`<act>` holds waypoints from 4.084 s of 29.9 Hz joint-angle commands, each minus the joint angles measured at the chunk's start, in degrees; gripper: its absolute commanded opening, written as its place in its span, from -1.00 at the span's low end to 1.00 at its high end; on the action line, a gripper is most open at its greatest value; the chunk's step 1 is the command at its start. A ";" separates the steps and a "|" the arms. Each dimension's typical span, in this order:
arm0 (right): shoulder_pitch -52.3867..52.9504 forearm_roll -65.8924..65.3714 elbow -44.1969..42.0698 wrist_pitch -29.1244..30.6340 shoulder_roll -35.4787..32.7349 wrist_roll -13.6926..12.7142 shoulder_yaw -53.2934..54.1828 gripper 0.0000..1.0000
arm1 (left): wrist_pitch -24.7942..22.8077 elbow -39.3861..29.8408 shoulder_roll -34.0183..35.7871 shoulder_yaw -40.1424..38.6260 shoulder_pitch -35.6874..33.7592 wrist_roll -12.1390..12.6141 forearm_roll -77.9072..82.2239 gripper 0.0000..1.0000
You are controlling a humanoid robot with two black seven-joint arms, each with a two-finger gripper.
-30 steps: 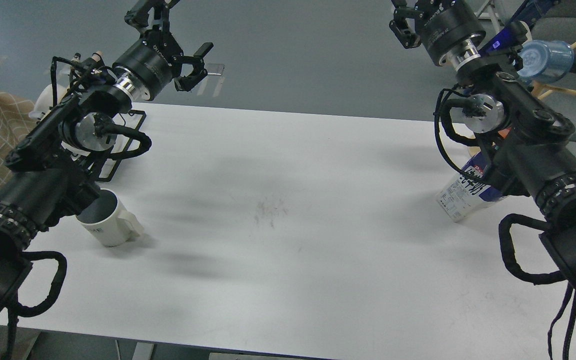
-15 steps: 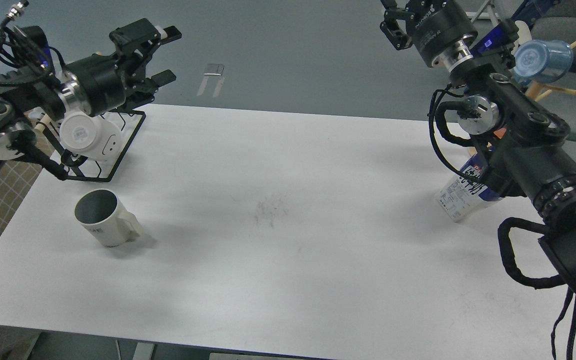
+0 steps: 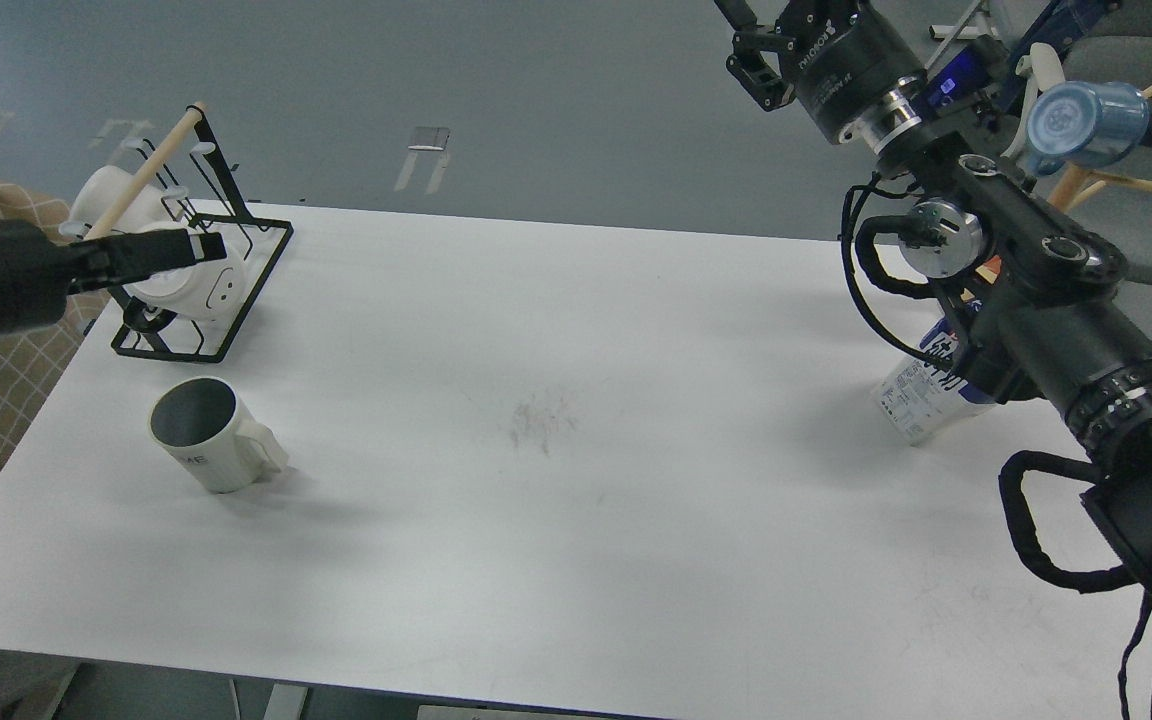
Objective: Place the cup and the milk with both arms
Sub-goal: 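Reach the left gripper down to the white mug lying on its side, then grasp the mug with the left gripper and lift it toward the table center, then set the mug upright at the table center with the left gripper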
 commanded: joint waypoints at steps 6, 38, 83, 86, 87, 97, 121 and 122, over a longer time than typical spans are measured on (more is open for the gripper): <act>-0.70 0.00 0.88 -0.10 0.04 0.00 0.00 1.00 | 0.00 5.44 -0.21 5.39 0.80 -1.92 5.83 0.98; -1.57 0.00 1.06 -0.54 -0.14 0.00 0.00 1.00 | 0.00 13.26 -8.48 10.05 2.39 -1.92 9.61 0.96; 1.76 0.00 0.45 -2.65 -0.40 0.00 0.36 1.00 | 0.00 -8.01 -12.25 9.35 -9.12 7.22 12.42 -1.00; 2.55 0.00 0.45 -2.82 0.04 0.00 0.27 1.00 | 0.00 -7.22 -17.78 9.87 -12.99 10.03 12.95 -1.00; 2.82 -0.08 0.36 -2.82 0.04 0.00 0.27 1.00 | 0.00 -6.95 -18.93 9.87 -13.43 10.56 13.04 -1.00; 3.44 -0.09 0.27 -3.26 0.21 0.00 0.27 1.00 | 0.00 -3.18 -30.44 10.40 -14.49 13.11 20.41 -1.00; 2.91 -0.17 0.27 -3.88 0.74 0.00 0.27 1.00 | 0.00 3.51 -37.83 27.98 -24.51 13.03 22.97 -1.00; 2.91 -0.17 0.27 -3.88 0.74 0.00 0.18 1.00 | 0.00 3.51 -38.18 27.98 -24.60 13.03 22.97 -1.00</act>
